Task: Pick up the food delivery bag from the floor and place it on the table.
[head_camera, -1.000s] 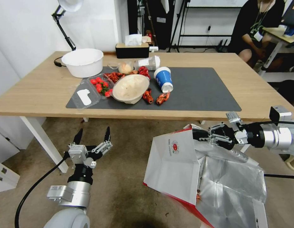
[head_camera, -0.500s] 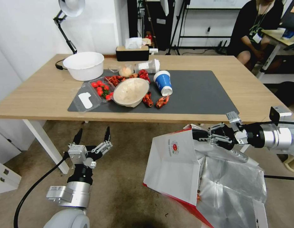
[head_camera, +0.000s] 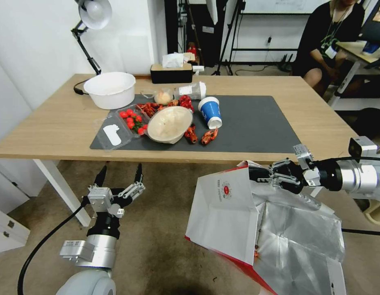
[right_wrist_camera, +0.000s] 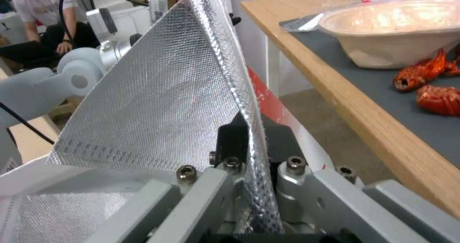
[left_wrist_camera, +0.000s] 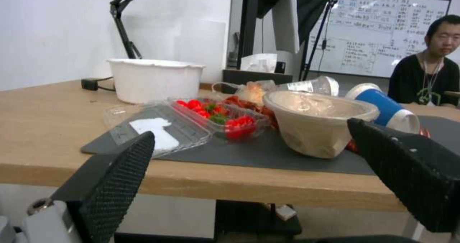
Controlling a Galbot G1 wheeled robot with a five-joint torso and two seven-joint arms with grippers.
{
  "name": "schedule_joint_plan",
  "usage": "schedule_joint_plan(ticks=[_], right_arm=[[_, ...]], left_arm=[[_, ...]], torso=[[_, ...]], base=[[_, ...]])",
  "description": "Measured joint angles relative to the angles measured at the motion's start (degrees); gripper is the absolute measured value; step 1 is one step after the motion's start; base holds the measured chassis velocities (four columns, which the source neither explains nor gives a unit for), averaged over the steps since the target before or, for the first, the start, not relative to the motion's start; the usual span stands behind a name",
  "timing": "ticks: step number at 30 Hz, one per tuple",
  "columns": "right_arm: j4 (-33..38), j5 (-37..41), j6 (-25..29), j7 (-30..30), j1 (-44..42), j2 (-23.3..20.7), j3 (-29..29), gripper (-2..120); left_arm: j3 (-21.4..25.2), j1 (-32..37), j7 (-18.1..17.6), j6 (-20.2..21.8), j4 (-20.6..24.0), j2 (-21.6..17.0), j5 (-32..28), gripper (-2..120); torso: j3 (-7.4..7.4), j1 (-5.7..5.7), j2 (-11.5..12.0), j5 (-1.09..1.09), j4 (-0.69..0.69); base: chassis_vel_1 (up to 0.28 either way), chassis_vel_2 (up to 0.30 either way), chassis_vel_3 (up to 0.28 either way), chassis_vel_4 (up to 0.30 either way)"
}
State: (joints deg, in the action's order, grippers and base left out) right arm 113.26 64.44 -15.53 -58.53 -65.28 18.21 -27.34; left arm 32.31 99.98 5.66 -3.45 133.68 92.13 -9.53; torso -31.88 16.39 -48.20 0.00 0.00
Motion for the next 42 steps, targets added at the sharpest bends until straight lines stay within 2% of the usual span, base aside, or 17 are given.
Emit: schedule_joint_plan(ticks=[2,8,32,42], right_arm=[[0.00,0.00,0.00,0.00,0.00,0.00,0.00,0],[0.02,0.00,0.05,-0.02,-0.16,0.00,-0.15,0],[0.18,0.00,0.20,0.02,-0.62,-0.16,-0.51,0],[0.10,0.00,0.29,0.02,-0.64,-0.24,-0.51,0]], left_arm=[[0.00,0.00,0.00,0.00,0.00,0.00,0.00,100],[0.04,-0.01,0.00,-0.06,0.01,0.00,0.00,100],[0.03,0.06,-0.02,-0.20,0.10,0.00,0.00,100],[0.01,0.05,-0.03,-0.20,0.10,-0.02,0.00,100]], torso=[[-0.02,0.02,-0.03,0.00,0.00],[-1.26,0.96,-2.23,0.00,0.00],[-4.64,3.51,-8.15,0.00,0.00],[-6.41,4.87,-11.30,0.00,0.00]], base=[[0.000,0.000,0.000,0.000],[0.000,0.000,0.000,0.000],[0.000,0.000,0.000,0.000],[0.000,0.000,0.000,0.000]])
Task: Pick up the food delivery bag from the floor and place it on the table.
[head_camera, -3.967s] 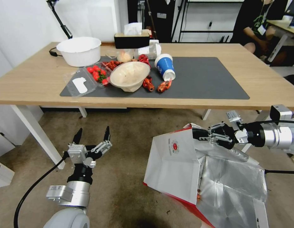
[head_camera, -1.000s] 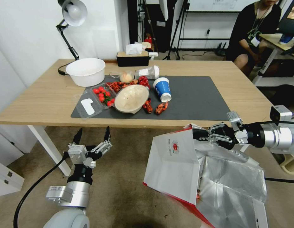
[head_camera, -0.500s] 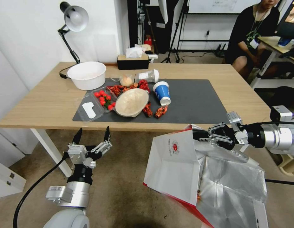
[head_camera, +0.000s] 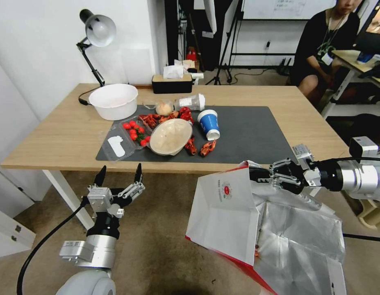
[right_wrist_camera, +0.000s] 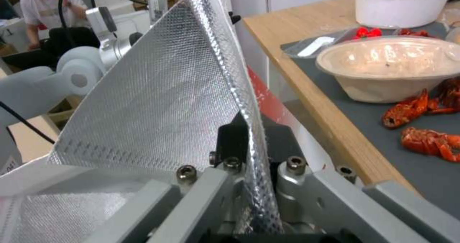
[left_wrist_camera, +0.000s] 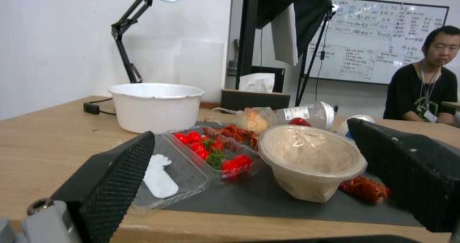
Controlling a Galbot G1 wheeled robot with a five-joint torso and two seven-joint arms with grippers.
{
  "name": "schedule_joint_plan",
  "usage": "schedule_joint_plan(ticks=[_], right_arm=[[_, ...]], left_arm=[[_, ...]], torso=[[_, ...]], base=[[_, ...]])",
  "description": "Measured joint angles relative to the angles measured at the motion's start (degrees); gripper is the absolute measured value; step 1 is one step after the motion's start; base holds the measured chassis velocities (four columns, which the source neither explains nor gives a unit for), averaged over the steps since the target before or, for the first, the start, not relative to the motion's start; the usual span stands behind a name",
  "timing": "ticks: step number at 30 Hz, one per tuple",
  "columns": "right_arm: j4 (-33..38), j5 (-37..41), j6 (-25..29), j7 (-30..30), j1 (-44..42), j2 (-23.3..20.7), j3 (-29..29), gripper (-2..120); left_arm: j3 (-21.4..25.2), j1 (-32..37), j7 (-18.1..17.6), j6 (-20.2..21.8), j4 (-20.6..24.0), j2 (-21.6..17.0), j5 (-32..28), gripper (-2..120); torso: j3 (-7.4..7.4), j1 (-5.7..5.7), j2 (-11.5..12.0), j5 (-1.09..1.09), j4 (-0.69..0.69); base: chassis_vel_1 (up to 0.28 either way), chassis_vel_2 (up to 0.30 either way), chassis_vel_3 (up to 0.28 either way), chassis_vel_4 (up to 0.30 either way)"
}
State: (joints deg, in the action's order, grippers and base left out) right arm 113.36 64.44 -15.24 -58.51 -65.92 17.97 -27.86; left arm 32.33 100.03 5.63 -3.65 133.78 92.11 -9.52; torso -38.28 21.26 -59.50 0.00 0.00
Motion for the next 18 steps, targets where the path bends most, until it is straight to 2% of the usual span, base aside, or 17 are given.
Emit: schedule_joint_plan(ticks=[18], right_arm=[[0.05,0.10,0.03,0.11,0.07,-0.19,-0.01,0]], left_arm=[[-0.05,0.04,-0.05,0.00,0.00,-0.09,-0.05,100]], torso=[[-2.77,2.27,-5.03,0.00,0.00]], base=[[0.000,0.000,0.000,0.000]])
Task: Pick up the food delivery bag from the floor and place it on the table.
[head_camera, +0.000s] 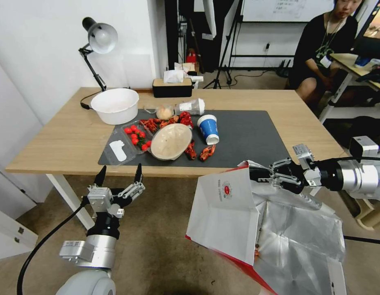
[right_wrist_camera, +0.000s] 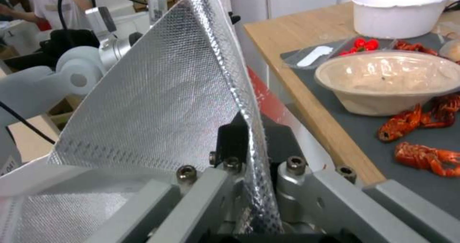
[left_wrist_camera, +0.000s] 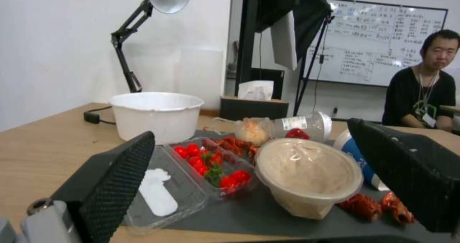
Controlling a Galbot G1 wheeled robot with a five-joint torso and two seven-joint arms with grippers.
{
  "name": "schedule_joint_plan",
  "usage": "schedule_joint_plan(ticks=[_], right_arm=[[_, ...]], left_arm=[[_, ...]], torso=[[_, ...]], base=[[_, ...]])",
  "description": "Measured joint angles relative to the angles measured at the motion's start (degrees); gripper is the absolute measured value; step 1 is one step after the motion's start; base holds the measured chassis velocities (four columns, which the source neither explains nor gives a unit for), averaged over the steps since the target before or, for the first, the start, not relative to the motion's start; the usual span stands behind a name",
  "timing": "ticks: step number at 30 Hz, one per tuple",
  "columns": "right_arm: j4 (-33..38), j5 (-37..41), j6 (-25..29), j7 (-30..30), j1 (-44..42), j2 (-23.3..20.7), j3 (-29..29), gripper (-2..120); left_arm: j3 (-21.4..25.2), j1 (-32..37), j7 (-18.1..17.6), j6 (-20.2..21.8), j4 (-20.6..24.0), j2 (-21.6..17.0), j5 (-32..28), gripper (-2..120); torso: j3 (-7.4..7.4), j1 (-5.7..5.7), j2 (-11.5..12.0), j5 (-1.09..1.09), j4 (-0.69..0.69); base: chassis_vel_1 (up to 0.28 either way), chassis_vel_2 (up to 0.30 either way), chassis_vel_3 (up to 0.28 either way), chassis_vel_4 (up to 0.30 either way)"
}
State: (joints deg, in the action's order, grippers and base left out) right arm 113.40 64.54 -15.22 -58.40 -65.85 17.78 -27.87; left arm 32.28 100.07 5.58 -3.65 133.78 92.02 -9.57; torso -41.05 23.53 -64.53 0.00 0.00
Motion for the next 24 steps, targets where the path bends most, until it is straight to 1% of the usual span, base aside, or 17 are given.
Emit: schedule_joint_plan(ticks=[2,7,20,24], right_arm=[[0.00,0.01,0.00,0.01,-0.01,0.00,-0.03,0],[0.00,0.05,-0.01,0.02,-0.05,0.02,-0.19,0],[0.44,0.07,0.12,1.36,-1.14,0.07,-0.89,0],[1.14,0.57,0.28,2.19,-1.85,-0.50,-1.68,0]], left_arm=[[-0.05,0.07,-0.09,-0.14,0.00,0.00,-0.01,100],[-0.10,0.08,-0.25,-0.34,-0.08,-0.07,0.11,100],[-0.10,0.05,-0.16,-1.00,-0.40,-0.36,0.02,100],[-0.06,0.04,-0.16,-1.21,-0.66,-0.51,-0.09,100]], torso=[[-0.44,0.33,-0.78,0.00,0.00],[-0.94,0.66,-1.60,0.00,0.00],[-0.88,0.60,-1.46,0.00,0.00],[-0.79,0.53,-1.31,0.00,0.00]], base=[[0.000,0.000,0.000,0.000],[0.000,0.000,0.000,0.000],[0.000,0.000,0.000,0.000],[0.000,0.000,0.000,0.000]])
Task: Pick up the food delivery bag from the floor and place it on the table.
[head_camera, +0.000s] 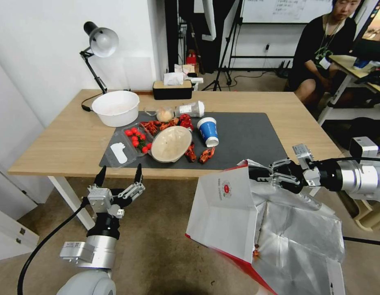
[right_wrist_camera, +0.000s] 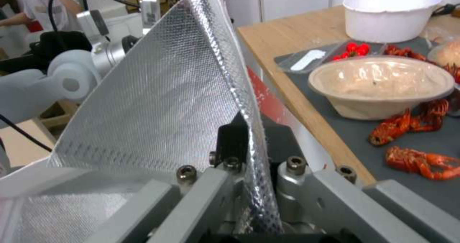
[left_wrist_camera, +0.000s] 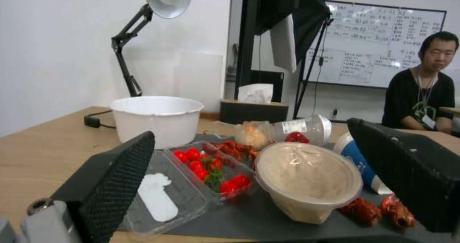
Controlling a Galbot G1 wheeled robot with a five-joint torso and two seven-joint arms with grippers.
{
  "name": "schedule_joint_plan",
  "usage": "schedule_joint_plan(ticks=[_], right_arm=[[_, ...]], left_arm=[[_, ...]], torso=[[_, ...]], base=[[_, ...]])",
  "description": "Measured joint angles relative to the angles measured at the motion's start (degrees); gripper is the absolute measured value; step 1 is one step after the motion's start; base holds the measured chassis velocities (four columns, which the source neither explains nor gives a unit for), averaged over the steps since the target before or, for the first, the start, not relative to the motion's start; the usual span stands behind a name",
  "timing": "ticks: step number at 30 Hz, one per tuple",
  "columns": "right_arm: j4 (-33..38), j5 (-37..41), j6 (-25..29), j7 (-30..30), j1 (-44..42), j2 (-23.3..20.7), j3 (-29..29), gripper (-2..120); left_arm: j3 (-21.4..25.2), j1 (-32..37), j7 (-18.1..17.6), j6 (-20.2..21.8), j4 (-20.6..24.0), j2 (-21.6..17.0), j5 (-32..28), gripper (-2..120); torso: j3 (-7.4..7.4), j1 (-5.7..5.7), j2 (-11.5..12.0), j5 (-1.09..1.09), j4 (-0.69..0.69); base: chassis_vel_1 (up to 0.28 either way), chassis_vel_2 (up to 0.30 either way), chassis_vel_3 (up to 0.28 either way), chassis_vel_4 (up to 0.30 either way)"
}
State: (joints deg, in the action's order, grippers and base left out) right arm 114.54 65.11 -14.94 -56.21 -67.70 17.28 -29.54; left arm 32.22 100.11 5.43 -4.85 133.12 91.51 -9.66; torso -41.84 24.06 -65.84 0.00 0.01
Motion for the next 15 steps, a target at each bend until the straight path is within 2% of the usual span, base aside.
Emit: schedule_joint_plan(ticks=[10,15], right_arm=[[1.09,4.36,-0.20,0.47,1.11,-2.15,-2.10,0],[1.20,11.63,-1.46,2.68,4.50,-3.46,-5.23,0]], left_arm=[[0.00,0.22,0.05,-0.35,-0.07,0.10,0.13,100],[-0.03,0.31,0.21,-0.54,-0.16,0.30,0.41,100]], torso=[[0.10,-0.09,0.18,0.00,0.00],[0.15,-0.12,0.26,0.00,0.00]], base=[[0.000,0.000,0.000,0.000],[0.000,0.000,0.000,0.000]])
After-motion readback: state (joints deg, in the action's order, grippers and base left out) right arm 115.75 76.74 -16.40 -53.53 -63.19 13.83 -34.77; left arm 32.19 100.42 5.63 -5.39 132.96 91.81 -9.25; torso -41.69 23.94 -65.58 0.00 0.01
